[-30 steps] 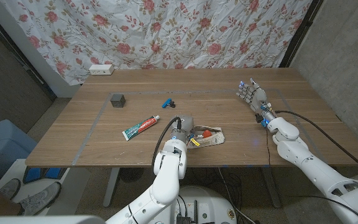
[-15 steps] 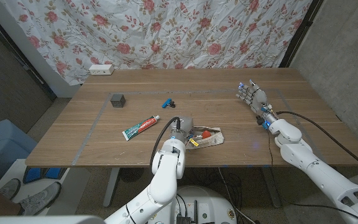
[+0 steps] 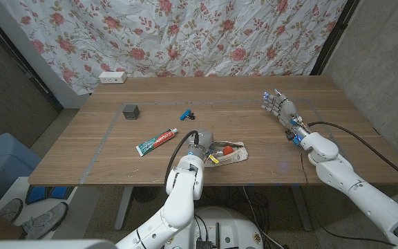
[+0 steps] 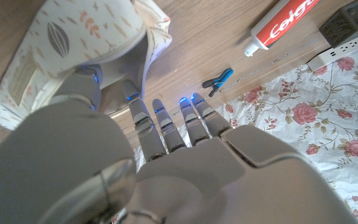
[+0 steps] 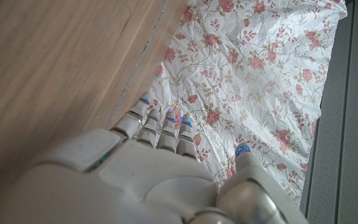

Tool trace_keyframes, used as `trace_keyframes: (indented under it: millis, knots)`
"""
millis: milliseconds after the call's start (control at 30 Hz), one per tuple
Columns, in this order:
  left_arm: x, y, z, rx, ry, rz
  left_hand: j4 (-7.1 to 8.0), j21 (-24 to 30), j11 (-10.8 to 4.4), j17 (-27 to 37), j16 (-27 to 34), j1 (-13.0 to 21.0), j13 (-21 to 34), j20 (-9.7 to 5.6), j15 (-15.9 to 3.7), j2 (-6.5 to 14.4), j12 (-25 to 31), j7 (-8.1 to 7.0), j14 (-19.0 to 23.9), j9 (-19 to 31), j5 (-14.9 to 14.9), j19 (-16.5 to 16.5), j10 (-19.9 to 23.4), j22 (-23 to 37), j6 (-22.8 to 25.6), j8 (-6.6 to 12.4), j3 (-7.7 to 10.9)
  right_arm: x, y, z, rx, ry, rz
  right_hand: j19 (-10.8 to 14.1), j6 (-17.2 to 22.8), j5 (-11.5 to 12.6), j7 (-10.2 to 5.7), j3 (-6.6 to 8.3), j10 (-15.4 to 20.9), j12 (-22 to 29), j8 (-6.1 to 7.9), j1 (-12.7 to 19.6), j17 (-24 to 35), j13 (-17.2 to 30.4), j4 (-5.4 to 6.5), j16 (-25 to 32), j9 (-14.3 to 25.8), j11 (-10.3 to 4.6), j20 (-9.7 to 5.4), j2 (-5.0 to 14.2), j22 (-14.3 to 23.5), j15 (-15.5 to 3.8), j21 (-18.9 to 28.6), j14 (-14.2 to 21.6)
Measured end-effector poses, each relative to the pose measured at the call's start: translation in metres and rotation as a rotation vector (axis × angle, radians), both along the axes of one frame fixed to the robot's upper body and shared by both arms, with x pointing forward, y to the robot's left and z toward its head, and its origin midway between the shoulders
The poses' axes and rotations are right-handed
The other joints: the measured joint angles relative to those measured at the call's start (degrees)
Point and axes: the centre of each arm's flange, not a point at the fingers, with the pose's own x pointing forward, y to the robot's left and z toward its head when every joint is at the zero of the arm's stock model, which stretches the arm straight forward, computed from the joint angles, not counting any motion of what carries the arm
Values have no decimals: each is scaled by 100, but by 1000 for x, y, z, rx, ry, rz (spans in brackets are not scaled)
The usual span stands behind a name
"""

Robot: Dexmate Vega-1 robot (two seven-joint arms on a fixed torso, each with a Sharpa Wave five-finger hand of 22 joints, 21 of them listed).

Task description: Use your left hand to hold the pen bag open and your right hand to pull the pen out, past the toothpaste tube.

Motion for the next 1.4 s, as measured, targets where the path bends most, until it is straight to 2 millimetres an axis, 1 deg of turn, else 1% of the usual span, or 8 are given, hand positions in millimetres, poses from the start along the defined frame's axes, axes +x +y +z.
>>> trace_keyframes:
  millis: [333,367,567,767,1000,1167,1233,1400]
  knots:
    - [1,3,0,-1,6,-7,3,0,18,-1,0,-88,0,23,-3,-29,-5,5,-95,0,0,-84,-80,0,-68,0,-96,-16,6,-2,-80,-51,-50,0,77,0,-77,51,9,0,20,57,-40,0,-121,0,0,-9,0,50,0,-71,0,71]
    - [1,4,0,0,7,-7,3,0,15,-1,0,-88,0,28,10,-29,-22,20,-107,0,0,-99,-118,0,-83,0,-96,-17,6,-2,-85,-57,-54,0,82,0,-82,42,9,0,20,121,-53,0,-135,0,0,-9,0,-14,0,-73,0,73]
    - [2,4,2,2,11,-11,21,0,51,-1,0,-179,0,33,19,-13,-22,30,-179,0,0,-154,-174,0,-92,0,-143,-26,9,-5,-119,-89,-76,-22,143,0,-143,84,29,0,20,205,-85,0,-241,0,0,-29,-22,-96,0,-73,0,72]
    - [4,4,4,4,14,-15,26,0,30,-1,0,-224,0,17,-2,-13,-22,40,-218,1,0,-187,-193,0,-164,0,-152,-35,11,-6,-164,-118,-102,-62,174,0,-174,88,7,0,26,266,-109,0,-291,0,0,-51,-62,-38,0,-73,0,72]
    - [5,4,6,5,15,-16,37,0,39,-1,0,-254,0,22,28,17,-22,40,-248,1,0,-226,-244,0,-164,0,-189,-48,14,-5,-226,-153,-131,-84,205,0,-205,100,-24,0,46,387,-137,0,-389,0,0,-82,-41,-159,0,-72,-23,72]
    - [5,4,7,7,17,-17,48,0,39,-1,0,-309,0,41,6,12,-22,69,-269,1,0,-245,-244,0,-197,1,-221,-54,16,-6,-278,-161,-157,-115,236,0,-236,119,-56,-12,46,387,-150,0,-465,-17,0,-102,-73,-159,-13,-72,-22,72]
    - [6,4,7,8,19,-18,48,0,60,-1,0,-307,0,41,0,10,-21,40,-276,1,0,-245,-264,0,-226,1,-221,-58,17,-6,-309,-166,-172,-160,234,0,-237,131,-107,-23,46,478,-163,0,-516,-30,0,-80,-73,-250,-13,-86,-22,59]
    - [6,3,7,11,21,-20,48,0,81,-1,0,-307,0,11,8,10,-22,41,-310,1,0,-275,-285,0,-225,0,-221,-66,19,-5,-368,-176,-200,-187,214,-29,-257,158,-171,-45,46,559,-190,0,-584,-51,0,-99,-82,-257,-12,-103,-22,-2]
